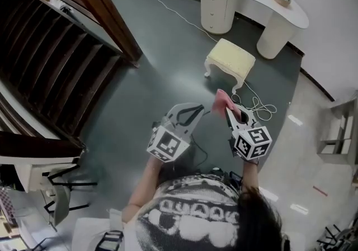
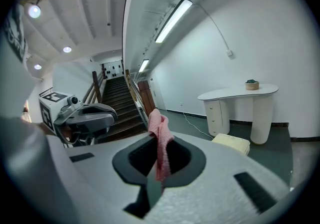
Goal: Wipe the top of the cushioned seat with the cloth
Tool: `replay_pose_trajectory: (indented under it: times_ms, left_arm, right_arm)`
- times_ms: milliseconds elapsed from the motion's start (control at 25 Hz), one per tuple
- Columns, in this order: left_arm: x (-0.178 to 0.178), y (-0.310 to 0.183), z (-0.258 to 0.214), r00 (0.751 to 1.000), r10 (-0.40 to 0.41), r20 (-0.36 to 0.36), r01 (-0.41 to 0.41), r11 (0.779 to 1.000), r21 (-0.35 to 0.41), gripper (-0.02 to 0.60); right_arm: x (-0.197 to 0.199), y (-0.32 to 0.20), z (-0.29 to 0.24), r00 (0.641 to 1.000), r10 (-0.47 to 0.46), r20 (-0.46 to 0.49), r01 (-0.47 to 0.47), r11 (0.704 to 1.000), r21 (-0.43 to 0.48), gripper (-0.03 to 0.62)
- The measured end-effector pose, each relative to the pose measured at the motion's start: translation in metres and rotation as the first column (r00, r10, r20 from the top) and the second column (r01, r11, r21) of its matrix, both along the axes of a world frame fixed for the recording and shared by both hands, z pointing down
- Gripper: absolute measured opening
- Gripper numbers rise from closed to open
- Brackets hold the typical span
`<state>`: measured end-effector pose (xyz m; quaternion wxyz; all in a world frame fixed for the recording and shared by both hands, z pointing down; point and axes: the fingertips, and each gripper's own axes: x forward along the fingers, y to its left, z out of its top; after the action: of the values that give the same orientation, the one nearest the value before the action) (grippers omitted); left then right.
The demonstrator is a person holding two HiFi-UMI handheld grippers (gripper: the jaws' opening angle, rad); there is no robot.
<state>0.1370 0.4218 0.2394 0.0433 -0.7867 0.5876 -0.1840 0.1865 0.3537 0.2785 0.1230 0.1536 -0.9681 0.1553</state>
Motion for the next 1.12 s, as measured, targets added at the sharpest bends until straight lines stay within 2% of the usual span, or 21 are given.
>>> replay_pose_trajectory:
  times_ms: [280,480,720,1120]
  left_arm:
    - [-0.094,-0.024,0.002,0.999,0.049,-0.017,-0.049,0.999,-0.012,0.008]
    - [-0.134,-0.035,0.011,0.995,0.095,-0.033,-0.096,0.995,-0.016,0.008]
    - [-0.147,-0.051,0.013,0.986,0.15,-0.078,-0.15,0.989,-0.004,0.008]
    - [-0.154,-0.087,0.023,0.979,0.19,-0.077,-0.191,0.982,-0.005,0.008]
  right_arm:
    - [-0.089,-0.028,0.005,0.998,0.062,-0.02,-0.062,0.998,-0.016,0.014]
    - [-0.125,-0.038,0.009,0.993,0.107,-0.044,-0.108,0.994,-0.017,0.014]
    - [-0.138,-0.046,0.01,0.987,0.136,-0.082,-0.137,0.991,-0.011,0.014]
    - [-0.143,-0.078,0.022,0.979,0.168,-0.113,-0.172,0.985,-0.025,0.014]
